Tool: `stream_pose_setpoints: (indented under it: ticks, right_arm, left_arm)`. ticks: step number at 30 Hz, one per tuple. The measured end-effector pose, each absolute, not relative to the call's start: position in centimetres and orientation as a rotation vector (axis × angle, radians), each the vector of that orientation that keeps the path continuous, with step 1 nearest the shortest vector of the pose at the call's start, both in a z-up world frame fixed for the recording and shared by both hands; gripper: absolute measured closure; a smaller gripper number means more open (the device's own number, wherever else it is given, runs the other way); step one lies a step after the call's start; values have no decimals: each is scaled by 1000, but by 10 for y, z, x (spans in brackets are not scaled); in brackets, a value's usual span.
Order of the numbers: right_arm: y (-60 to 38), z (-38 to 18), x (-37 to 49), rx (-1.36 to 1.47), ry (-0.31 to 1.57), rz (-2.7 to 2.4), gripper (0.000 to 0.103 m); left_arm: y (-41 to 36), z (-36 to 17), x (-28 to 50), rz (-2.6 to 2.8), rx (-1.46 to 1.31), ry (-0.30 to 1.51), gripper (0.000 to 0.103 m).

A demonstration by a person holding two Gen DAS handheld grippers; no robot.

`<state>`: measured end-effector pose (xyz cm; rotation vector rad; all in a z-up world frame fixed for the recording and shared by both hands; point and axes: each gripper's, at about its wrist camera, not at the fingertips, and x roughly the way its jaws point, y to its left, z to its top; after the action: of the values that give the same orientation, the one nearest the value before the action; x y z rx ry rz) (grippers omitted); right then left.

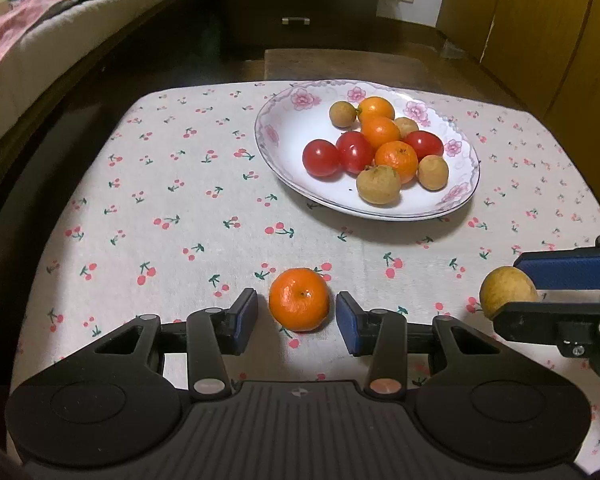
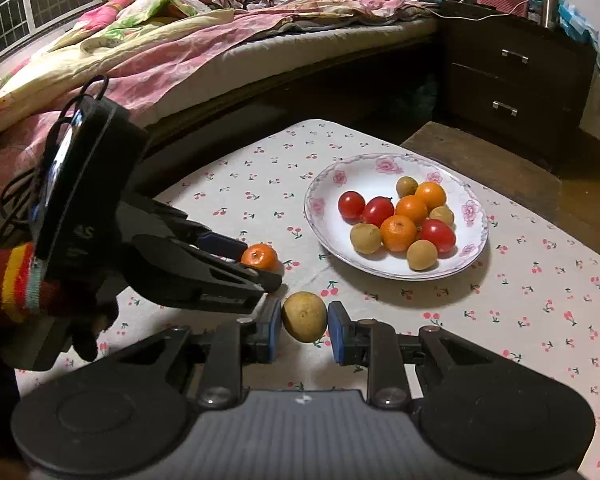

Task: Organize fruits
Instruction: 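Grasp the tangerine with the left tool while the right tool grasps the brown fruit, then carry both fruits over the white bowl and open both tools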

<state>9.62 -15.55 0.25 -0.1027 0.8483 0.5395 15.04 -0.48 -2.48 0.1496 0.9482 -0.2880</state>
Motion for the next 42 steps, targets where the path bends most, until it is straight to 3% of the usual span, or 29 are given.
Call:
stream_pose_setpoints:
  ticks: [3, 9, 42]
  right_arm:
    - [-155, 1, 97, -99, 854, 540, 48]
    - [-156, -3, 101, -96, 861, 531, 48]
    - [-180, 5, 133, -62, 804, 373, 48]
  left_arm:
    - [-8, -25, 150, -286, 169, 941, 51]
    - [-13, -24, 148, -297, 183, 941, 64]
    - [-43, 18, 159, -313, 169, 852, 64]
